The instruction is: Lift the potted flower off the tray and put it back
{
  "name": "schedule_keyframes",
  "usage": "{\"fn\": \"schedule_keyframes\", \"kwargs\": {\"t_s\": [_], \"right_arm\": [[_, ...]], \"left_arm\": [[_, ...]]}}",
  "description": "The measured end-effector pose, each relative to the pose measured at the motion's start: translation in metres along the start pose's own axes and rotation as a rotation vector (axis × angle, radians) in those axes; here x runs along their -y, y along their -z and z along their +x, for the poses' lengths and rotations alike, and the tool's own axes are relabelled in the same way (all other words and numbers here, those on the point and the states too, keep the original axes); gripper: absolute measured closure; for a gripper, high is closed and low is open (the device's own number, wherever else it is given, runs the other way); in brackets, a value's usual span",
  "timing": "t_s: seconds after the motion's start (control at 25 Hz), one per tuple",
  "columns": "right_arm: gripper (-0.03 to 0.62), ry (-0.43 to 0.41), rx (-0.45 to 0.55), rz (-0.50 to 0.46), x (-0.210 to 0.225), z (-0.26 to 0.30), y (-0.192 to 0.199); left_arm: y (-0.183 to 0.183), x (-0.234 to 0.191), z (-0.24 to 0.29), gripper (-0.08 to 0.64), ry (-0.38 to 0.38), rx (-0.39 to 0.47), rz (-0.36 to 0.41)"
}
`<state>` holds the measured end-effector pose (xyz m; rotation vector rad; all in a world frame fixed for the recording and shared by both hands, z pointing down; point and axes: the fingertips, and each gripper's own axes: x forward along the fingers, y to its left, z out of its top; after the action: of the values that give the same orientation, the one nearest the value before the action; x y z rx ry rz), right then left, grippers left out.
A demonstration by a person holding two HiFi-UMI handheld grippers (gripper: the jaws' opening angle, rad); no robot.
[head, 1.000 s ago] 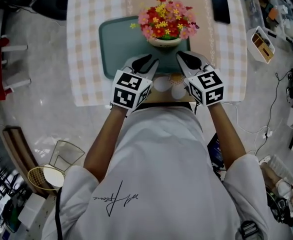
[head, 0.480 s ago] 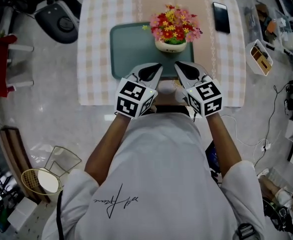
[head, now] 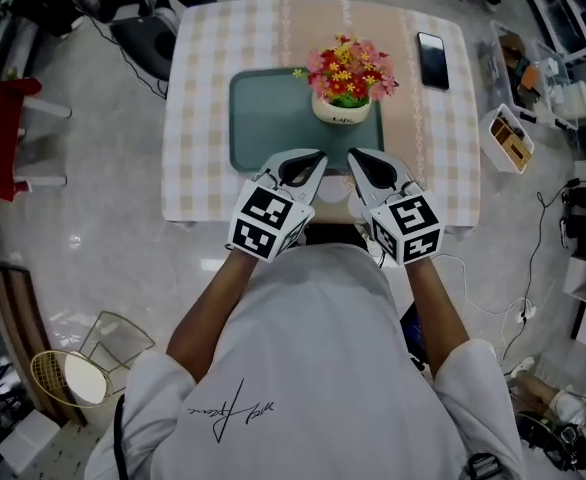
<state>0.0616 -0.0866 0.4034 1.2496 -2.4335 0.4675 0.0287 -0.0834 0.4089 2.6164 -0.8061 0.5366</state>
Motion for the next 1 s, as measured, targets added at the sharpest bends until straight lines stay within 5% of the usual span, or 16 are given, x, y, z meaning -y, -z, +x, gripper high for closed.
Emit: {"fn": "schedule_keyframes", "kwargs": {"t_s": [0.36,1.0], "right_arm": [[0.588,-0.004,0.017,-0.011,-0.026,-0.016,-0.015],[0.588,-0.033,0.007,-0.035,-0.046,-0.029,-0.017]], "left_arm": [[-0.024,0.009,-0.032,0.561,-0.016,0.092,0.004],[-0.031,0.027,-0.051,0.561,0.032,0.118,0.02]]}}
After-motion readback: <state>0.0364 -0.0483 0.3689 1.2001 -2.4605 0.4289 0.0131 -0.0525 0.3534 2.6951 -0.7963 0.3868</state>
